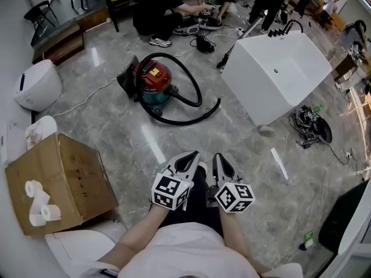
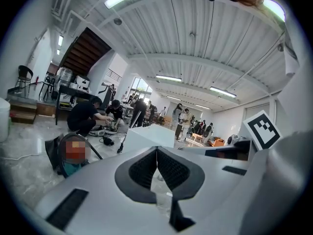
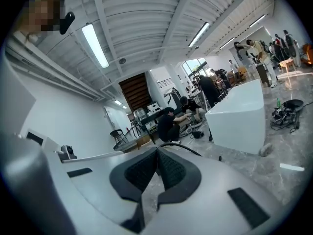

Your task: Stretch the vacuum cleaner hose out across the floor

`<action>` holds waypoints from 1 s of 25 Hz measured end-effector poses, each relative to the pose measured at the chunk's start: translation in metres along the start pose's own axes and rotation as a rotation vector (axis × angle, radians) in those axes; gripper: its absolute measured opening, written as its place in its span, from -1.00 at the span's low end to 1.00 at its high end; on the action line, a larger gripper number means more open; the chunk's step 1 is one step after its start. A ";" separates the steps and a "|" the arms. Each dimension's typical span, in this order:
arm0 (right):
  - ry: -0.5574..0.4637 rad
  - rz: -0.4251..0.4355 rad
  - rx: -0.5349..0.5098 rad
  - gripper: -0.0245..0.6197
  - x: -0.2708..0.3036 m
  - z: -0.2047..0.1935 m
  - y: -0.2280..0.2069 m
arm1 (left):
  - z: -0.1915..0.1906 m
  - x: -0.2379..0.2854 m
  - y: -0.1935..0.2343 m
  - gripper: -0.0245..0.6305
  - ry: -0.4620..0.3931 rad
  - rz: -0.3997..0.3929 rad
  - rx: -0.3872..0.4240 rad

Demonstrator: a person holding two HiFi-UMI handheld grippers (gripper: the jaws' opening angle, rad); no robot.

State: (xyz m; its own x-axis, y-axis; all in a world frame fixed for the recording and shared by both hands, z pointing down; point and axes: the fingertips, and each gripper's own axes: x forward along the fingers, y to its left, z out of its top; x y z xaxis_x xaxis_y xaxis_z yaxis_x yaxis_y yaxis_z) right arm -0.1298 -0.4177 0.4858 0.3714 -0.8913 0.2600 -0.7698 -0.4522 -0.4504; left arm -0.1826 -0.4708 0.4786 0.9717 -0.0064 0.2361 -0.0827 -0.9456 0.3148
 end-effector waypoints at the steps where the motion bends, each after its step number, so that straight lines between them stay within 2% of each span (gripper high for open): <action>1: 0.012 0.002 -0.005 -0.87 0.006 -0.001 -0.001 | 0.000 0.002 0.004 -0.90 0.001 0.006 -0.002; 11: 0.064 0.048 -0.009 -0.87 0.070 0.010 -0.023 | 0.011 0.044 0.053 -0.90 -0.011 0.091 -0.035; 18: 0.044 0.058 -0.018 -0.87 0.134 0.060 -0.066 | 0.047 0.116 0.081 -0.90 -0.039 0.113 -0.041; 25: 0.076 0.097 -0.037 -0.87 0.193 0.106 -0.100 | 0.077 0.191 0.092 -0.90 -0.040 0.082 -0.043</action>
State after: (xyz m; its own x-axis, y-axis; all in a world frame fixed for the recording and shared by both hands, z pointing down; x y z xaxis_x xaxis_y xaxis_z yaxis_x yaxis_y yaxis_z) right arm 0.0737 -0.5480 0.4903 0.2545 -0.9251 0.2816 -0.8192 -0.3610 -0.4456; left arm 0.0125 -0.5845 0.4816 0.9693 -0.0965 0.2261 -0.1705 -0.9266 0.3353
